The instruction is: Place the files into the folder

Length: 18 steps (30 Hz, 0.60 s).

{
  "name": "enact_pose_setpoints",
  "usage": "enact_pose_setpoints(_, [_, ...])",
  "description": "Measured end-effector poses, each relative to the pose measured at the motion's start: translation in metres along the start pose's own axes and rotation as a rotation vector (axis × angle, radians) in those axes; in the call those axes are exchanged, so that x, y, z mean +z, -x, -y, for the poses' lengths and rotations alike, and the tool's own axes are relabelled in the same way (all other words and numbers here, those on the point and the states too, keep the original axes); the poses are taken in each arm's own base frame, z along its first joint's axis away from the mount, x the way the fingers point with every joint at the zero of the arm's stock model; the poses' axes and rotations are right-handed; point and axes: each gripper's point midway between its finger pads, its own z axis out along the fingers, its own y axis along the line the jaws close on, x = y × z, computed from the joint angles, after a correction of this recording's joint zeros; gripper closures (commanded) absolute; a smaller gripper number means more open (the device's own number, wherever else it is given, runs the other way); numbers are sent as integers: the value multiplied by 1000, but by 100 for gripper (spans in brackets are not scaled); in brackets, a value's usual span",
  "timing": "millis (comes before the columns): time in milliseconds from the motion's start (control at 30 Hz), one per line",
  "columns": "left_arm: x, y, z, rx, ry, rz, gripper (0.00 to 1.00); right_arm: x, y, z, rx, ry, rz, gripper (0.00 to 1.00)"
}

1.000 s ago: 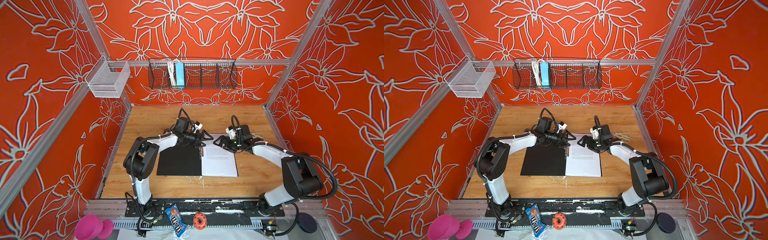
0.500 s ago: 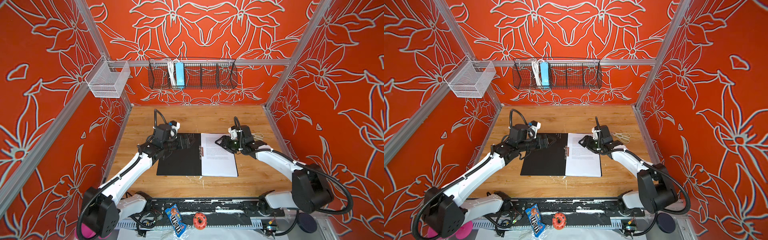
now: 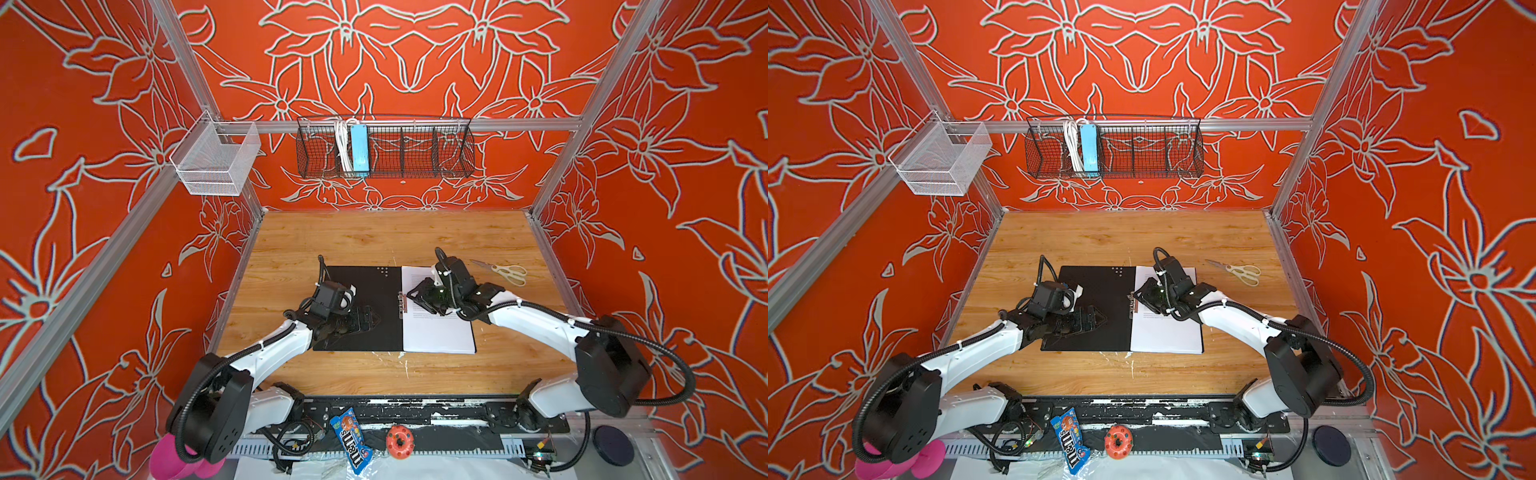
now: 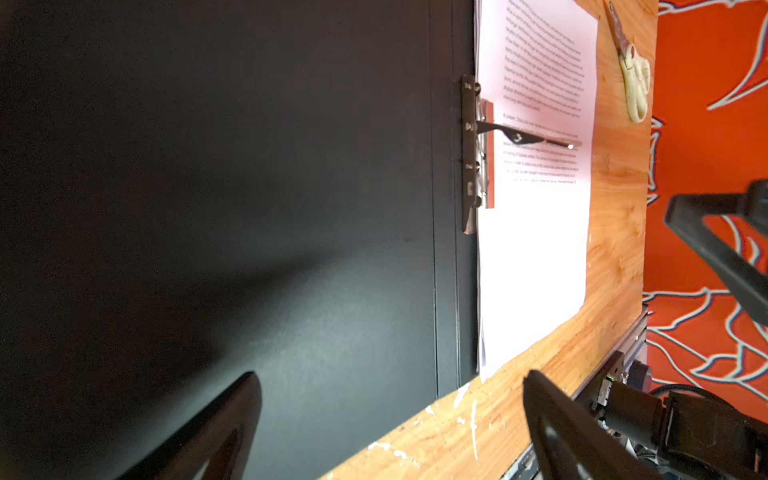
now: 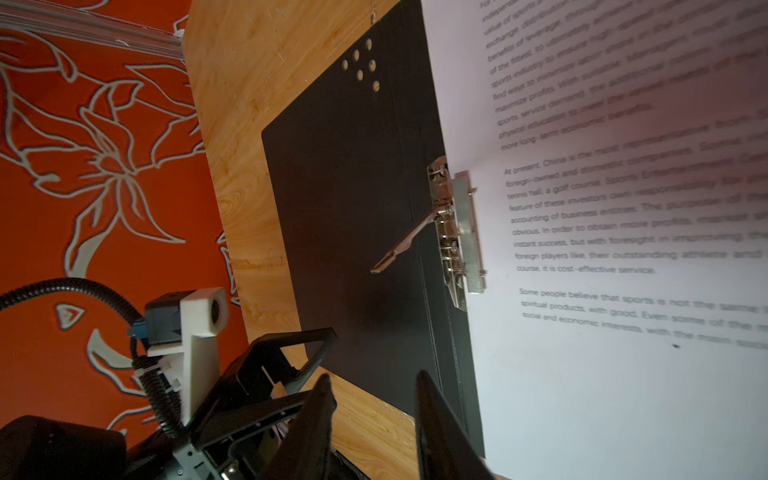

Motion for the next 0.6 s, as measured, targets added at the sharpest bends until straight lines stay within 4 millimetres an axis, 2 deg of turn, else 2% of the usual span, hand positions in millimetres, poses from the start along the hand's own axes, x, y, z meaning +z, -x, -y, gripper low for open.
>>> enact_pose_setpoints(200, [9,-12,-10,-13,-6,-21,2,16,-1,-3,56,-22,-9,74])
enact_pose_setpoints(600, [14,-8,-5,8,-55,-3,2,37,8,-1,116,-68,-1,80])
